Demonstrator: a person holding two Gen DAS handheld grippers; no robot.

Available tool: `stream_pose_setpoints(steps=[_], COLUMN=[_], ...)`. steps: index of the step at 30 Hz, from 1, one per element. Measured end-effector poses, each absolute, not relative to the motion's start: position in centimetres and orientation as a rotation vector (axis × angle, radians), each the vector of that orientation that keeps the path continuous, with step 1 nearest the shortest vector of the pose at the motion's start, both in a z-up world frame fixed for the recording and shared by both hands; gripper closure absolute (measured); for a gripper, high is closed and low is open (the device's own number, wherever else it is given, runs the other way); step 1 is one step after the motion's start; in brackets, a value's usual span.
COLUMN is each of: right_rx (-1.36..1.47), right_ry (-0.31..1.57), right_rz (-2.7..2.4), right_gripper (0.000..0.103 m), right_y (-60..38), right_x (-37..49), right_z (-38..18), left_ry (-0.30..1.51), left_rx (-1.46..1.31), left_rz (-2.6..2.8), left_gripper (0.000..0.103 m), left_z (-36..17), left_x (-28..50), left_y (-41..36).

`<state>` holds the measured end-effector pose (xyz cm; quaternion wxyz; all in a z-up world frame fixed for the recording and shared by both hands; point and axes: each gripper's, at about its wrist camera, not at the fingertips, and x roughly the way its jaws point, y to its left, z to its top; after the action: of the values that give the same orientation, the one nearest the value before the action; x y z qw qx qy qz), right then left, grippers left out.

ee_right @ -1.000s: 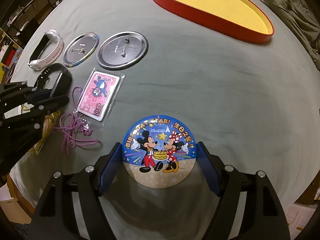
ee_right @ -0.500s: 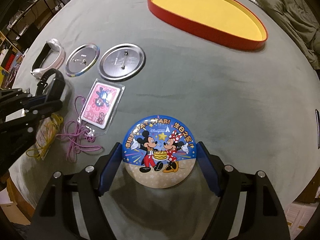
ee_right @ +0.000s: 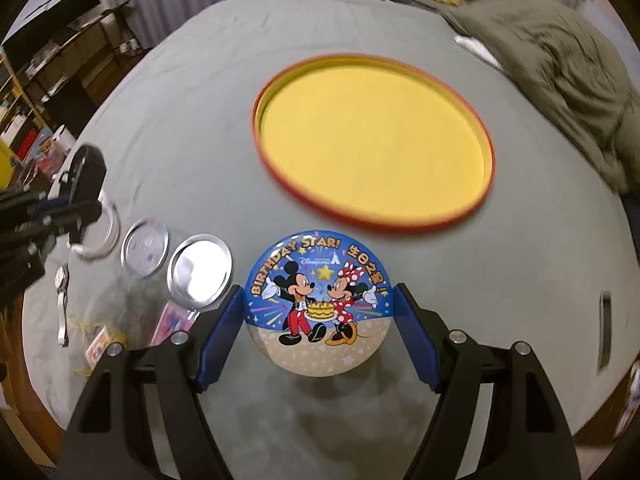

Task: Organize jewelry
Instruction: 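Carry the band in the left tool while the right tool carries the badge to the tray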

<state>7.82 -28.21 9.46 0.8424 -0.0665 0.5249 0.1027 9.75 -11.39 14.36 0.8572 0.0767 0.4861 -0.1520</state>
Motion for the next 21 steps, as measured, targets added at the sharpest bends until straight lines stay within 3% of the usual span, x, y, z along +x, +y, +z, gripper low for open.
stream_pose_setpoints(steps=[10, 21], right_rx=[-0.215, -0.169], right_ry=[1.028, 1.063], right_rz=[0.325, 0.348], right_gripper=[0.033, 0.033], right_y=[-33.6, -35.7], right_x=[19.2, 32.3], right_z=[13.0, 11.7], left_ry=[0.933, 0.987], left_rx=[0.067, 0.028], left_rz=[-0.306, -0.337], left_gripper=[0.091, 0.091], left_z=[18.7, 14.8], left_x=[19.0, 31.1], left_y=[-17.9, -23.5])
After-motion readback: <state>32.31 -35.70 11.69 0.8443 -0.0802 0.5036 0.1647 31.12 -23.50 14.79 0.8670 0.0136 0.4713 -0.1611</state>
